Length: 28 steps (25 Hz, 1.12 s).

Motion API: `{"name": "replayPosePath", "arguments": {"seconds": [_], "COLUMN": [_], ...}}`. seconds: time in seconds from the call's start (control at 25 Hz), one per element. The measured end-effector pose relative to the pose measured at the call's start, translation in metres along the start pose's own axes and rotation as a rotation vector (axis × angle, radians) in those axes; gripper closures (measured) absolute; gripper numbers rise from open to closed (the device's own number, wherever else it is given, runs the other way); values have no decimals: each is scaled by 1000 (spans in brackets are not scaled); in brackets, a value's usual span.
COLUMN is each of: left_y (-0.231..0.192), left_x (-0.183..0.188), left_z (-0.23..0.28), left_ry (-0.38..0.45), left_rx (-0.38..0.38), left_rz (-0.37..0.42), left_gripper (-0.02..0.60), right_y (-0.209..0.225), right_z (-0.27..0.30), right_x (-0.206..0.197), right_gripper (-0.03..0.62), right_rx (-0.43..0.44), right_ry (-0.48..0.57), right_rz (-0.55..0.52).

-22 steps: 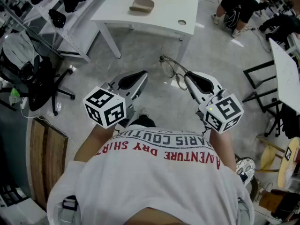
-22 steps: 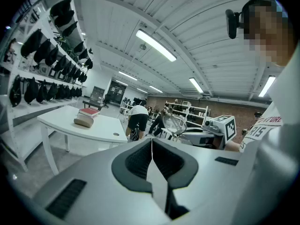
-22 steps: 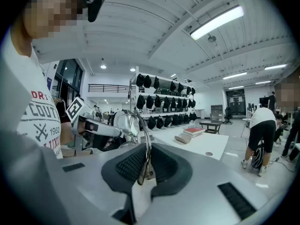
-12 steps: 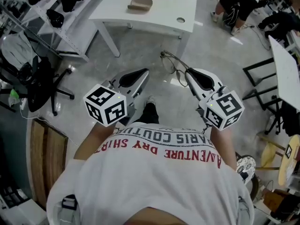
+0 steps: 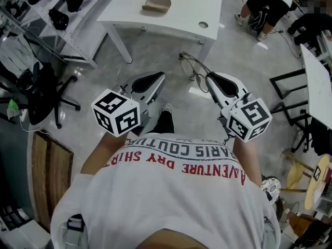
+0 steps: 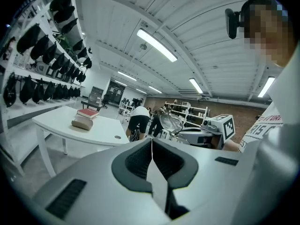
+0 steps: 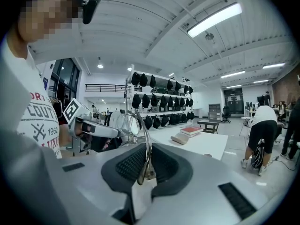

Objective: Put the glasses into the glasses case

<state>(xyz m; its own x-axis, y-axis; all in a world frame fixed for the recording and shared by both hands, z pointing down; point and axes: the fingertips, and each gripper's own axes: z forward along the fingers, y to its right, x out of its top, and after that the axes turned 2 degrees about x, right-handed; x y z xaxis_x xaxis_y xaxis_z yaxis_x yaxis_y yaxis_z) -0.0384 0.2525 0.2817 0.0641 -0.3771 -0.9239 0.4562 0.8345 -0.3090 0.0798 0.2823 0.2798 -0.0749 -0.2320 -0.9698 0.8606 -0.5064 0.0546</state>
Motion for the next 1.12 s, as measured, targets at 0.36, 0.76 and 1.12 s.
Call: {"name": "replayPosePath", "arguments": {"seconds": [0.36,0.76,1.12], "left_y": [-64,-149,-238], "left_x": [24,48,65], "left_z": [43,106,150], "left_ry": [-19,-54,-77], "left_rx": [3,15,35], "left_rz": [-27,-78,-125], "left_gripper": [552,552,552], "right_y": [47,119,169], "right_z": [63,143,228], "right_x": [10,14,17], "right_gripper": [549,549,549], "right_rx": [15,15,40], "right_ry": [-35,-88,-139], "right_rz": [19,57,83]}}
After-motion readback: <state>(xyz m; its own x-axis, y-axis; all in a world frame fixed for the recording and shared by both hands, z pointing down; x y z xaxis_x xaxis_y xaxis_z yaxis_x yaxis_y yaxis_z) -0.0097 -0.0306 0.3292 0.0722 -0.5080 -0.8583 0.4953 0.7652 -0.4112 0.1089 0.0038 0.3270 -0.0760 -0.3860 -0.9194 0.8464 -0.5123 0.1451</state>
